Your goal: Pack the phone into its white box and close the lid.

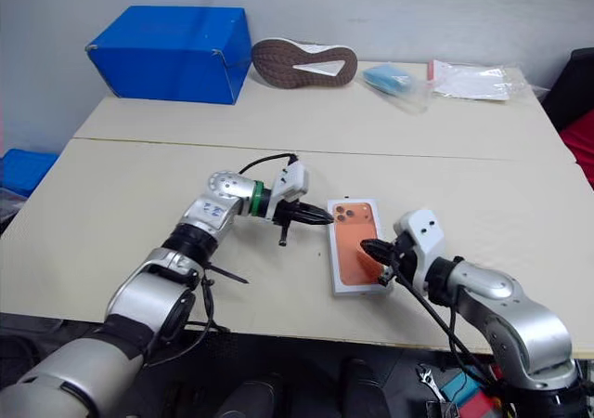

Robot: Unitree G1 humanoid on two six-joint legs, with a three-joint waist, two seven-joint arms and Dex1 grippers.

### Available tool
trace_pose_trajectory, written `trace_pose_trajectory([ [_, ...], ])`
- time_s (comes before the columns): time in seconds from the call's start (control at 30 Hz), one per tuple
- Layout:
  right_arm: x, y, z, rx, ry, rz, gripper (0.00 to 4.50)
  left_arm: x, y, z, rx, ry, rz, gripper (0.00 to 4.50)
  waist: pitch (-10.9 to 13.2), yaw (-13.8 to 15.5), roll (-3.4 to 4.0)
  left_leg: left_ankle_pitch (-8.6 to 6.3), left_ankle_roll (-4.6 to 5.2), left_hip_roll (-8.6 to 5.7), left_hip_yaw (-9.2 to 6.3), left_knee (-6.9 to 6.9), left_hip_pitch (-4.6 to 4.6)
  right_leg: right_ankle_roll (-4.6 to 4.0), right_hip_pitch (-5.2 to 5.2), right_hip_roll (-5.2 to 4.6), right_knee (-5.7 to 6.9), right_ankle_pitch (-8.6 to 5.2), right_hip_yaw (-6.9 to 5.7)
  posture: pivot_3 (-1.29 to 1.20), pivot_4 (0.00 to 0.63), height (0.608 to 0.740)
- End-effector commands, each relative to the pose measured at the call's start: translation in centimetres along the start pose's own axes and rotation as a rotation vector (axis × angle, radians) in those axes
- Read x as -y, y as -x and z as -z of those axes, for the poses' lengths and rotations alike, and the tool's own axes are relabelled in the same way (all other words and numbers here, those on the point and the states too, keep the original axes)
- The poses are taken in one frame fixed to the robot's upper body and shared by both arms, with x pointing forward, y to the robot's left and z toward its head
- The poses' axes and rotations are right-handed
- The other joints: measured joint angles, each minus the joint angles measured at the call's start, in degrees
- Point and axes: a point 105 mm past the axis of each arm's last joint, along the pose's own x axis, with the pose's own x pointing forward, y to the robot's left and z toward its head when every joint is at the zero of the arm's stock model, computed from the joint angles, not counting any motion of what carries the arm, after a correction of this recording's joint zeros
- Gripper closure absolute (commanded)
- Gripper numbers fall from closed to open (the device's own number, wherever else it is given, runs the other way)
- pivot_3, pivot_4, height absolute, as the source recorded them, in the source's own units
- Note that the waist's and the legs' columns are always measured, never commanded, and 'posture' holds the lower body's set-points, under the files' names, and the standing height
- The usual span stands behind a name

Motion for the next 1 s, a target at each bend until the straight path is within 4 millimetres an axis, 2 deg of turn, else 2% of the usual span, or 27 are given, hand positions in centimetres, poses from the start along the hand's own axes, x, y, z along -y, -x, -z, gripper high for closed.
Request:
trace_pose_trajectory([
  [0.03,0.5,-0.3,1.8,-0.079,0.013,0.037,4.47,-0.6,-1.2,-0.4,-0.037,-0.048,-0.028,4.50,0.0,-0.1,0.00,-0.01,0.02,-0.02,0.02,-0.02,0.00,0.00,-0.01,0.00,-0.02,0.00,-0.03,0.00,0.150,0.740],
  [0.17,0.9,-0.2,3.7,-0.166,0.069,0.071,4.47,-0.8,-2.4,1.5,-0.160,-0.075,-0.060,4.50,0.0,-0.3,-0.04,-0.02,0.04,-0.05,0.11,-0.01,0.00,0.06,0.00,0.00,-0.04,0.03,-0.12,0.00,0.150,0.740],
  [0.27,0.7,-0.1,4.2,-0.182,0.100,0.075,4.47,-0.6,-2.7,2.7,-0.221,-0.089,-0.063,4.50,-0.2,-0.1,-0.13,-0.02,0.04,-0.04,0.11,0.02,0.10,0.06,0.10,0.00,-0.06,0.03,-0.13,0.00,0.150,0.740],
  [0.43,-0.2,0.9,1.8,-0.049,0.129,0.059,4.47,-1.0,-1.7,2.6,-0.206,-0.051,-0.072,4.50,-0.4,-0.2,-0.32,-0.02,0.04,-0.04,0.09,0.03,0.17,0.06,0.14,-0.01,-0.07,0.03,-0.09,0.00,0.150,0.740],
  [0.5,-0.5,2.1,0.5,0.006,0.149,0.048,4.47,-1.3,-0.1,1.8,-0.152,-0.018,-0.052,4.50,-0.4,-0.4,-0.32,-0.02,0.04,-0.03,0.10,0.02,0.13,0.06,0.11,0.00,0.00,0.03,-0.09,0.00,0.150,0.740],
  [0.57,-0.8,3.7,-0.4,0.035,0.154,0.013,4.50,-1.3,2.1,1.0,-0.095,0.005,-0.020,4.12,-0.4,-1.2,-0.24,-0.02,0.04,-0.02,0.15,0.01,0.10,0.06,0.04,0.02,0.10,0.03,-0.06,0.00,0.150,0.740],
  [0.67,-1.1,6.7,-0.9,0.009,0.183,-0.073,3.88,-0.4,6.9,0.5,-0.036,0.041,0.030,3.26,-0.3,-2.1,-0.05,-0.02,0.03,0.03,0.17,-0.05,0.09,0.05,-0.04,0.04,0.15,0.03,-0.04,0.00,0.150,0.740],
  [0.77,-0.8,9.0,-1.3,-0.034,0.203,-0.141,2.85,1.7,10.9,0.8,-0.035,0.061,0.054,2.31,-0.2,-2.3,0.00,-0.04,-0.01,0.14,0.14,-0.07,0.10,0.04,-0.02,0.09,0.11,0.02,0.16,0.00,0.150,0.740],
  [0.93,1.8,11.9,-3.2,-0.060,0.210,-0.178,1.11,6.7,17.4,0.6,-0.037,0.191,0.012,0.74,-0.2,-1.9,0.05,-0.08,0.05,0.12,0.08,-0.03,0.09,0.03,0.07,0.03,0.04,0.02,0.36,0.00,0.150,0.740],
  [1.0,2.6,12.6,-4.2,-0.058,0.214,-0.188,0.47,8.2,18.8,0.6,-0.043,0.233,-0.044,0.15,-0.1,-1.8,0.08,-0.09,0.05,0.15,0.04,-0.03,0.09,0.02,0.09,0.02,-0.01,0.01,0.33,0.00,0.150,0.740],
])
